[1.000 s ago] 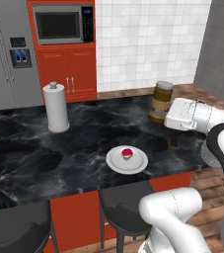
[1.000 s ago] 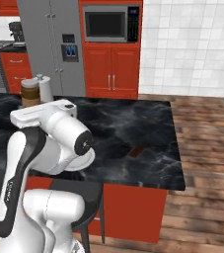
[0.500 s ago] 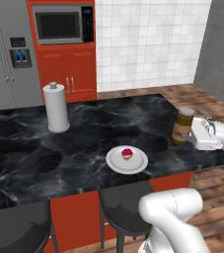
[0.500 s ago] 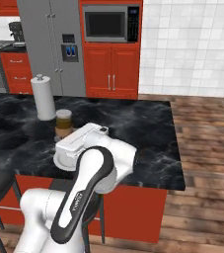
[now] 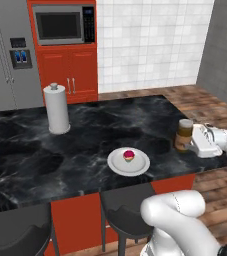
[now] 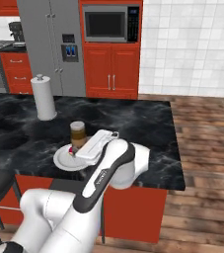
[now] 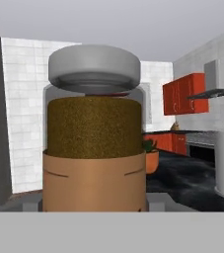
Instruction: Take the cinnamon bottle from the cabinet and place it on the dining table, next to the plate with the cupcake. Then take the chocolate from the dining counter and place it on the cupcake plate.
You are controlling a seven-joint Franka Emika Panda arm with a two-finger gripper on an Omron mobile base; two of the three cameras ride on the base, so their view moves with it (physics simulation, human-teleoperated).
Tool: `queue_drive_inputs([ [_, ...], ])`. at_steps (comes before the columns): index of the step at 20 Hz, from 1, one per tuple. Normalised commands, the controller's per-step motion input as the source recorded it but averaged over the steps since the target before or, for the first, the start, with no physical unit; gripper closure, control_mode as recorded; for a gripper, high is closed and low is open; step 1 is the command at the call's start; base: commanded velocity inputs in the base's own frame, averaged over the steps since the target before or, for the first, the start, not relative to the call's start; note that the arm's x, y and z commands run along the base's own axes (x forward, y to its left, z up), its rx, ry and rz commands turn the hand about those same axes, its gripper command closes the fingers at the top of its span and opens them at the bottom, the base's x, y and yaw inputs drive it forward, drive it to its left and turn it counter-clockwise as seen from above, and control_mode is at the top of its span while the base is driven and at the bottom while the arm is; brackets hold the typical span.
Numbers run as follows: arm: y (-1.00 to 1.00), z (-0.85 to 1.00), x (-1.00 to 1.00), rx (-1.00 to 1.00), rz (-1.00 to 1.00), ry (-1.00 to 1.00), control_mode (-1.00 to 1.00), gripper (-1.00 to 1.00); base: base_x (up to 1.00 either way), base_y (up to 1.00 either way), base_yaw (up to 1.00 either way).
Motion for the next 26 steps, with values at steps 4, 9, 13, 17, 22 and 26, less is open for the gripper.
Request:
queue_drive_inputs([
  [4, -0.24, -0.41, 0.28, 0.0, 0.03, 0.0, -1.0, 1.0, 0.0, 0.0, 0.0],
  [9, 0.05, -0.68, 0.55, -0.04, 0.0, 0.0, -1.0, 1.0, 0.0, 0.0, 0.0],
  [13, 0.02, -0.63, 0.55, 0.0, 0.0, 0.01, -1.0, 1.0, 0.0, 0.0, 0.0],
  [17, 0.0, -0.53, 0.32, 0.0, 0.0, 0.02, -1.0, 1.0, 0.0, 0.0, 0.0],
  [22, 0.0, -0.49, 0.35, 0.0, 0.0, 0.0, -1.0, 1.0, 0.0, 0.0, 0.0],
  [26, 0.0, -0.39, 0.26, 0.0, 0.0, 0.0, -1.0, 1.0, 0.0, 0.0, 0.0],
])
